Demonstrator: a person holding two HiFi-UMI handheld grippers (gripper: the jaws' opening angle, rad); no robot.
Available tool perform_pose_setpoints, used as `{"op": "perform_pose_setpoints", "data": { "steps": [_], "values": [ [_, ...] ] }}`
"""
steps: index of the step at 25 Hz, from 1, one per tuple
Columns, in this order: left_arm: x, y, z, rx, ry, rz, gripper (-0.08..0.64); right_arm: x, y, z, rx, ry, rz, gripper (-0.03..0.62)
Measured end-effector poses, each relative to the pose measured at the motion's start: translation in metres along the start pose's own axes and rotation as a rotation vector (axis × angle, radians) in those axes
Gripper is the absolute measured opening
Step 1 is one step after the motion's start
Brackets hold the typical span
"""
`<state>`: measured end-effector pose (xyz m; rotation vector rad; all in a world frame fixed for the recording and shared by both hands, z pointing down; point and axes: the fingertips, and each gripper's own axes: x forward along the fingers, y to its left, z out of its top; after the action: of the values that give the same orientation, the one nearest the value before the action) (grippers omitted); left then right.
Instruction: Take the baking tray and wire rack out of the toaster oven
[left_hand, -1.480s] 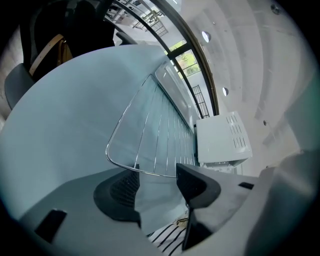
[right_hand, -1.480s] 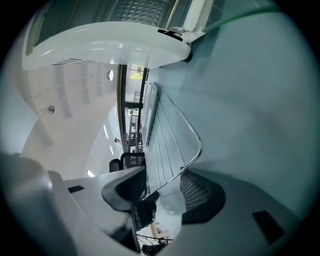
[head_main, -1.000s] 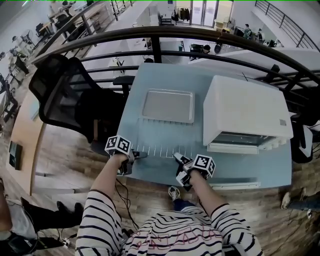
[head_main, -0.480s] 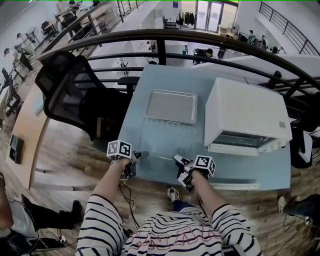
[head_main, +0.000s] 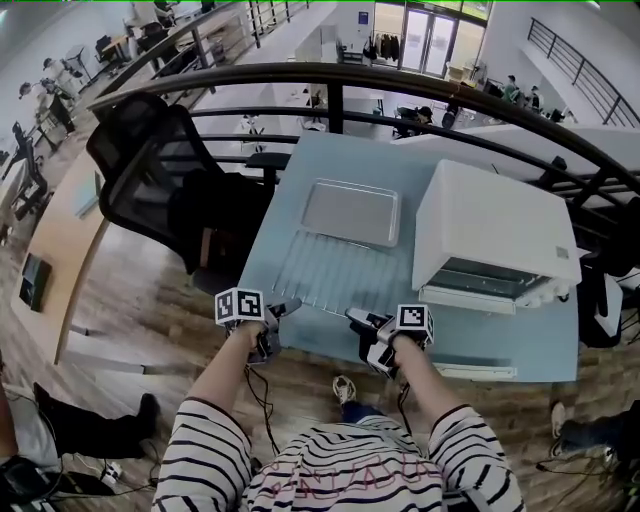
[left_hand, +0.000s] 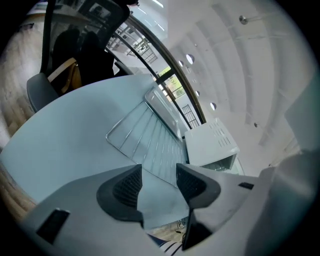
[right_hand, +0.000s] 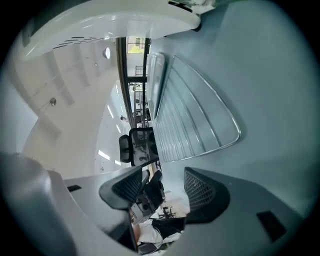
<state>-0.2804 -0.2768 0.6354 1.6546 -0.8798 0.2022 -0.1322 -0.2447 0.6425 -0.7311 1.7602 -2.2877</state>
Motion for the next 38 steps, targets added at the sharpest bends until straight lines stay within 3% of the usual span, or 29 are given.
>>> {"op": "perform_pose_setpoints", "data": {
  "steps": [4,10,13,20,23,28,32,38],
  "values": [
    [-0.016,-0.019,0.007,0.016,-0.137,-0.057,0.210,-0.007,0.023,-0.019,-0.118,-0.011,0.034,0.258],
    [-0.044,-0.053,0.006,0.034,-0.336,-0.128,0.210,-0.030,0.057,-0.036,-0.415,-0.108,0.032,0.256],
    [-0.060,-0.070,-0.001,0.116,-0.412,-0.115,0.210,-0.050,0.076,-0.038,-0.520,-0.215,0.036,0.256],
    [-0.101,-0.119,-0.036,0.397,-0.528,-0.087,0.202,-0.103,0.103,-0.054,-0.751,-0.431,-0.005,0.253],
    [-0.118,-0.139,-0.054,0.461,-0.570,-0.098,0.178,-0.122,0.107,-0.064,-0.801,-0.472,-0.003,0.230],
    [-0.147,-0.165,-0.078,0.530,-0.652,-0.126,0.097,-0.151,0.107,-0.083,-0.794,-0.534,0.028,0.145],
    [-0.162,-0.177,-0.095,0.555,-0.697,-0.134,0.072,-0.170,0.107,-0.098,-0.793,-0.570,0.066,0.070],
    [-0.174,-0.184,-0.126,0.589,-0.736,-0.107,0.038,-0.196,0.116,-0.121,-0.898,-0.629,0.062,0.038]
  ]
}}
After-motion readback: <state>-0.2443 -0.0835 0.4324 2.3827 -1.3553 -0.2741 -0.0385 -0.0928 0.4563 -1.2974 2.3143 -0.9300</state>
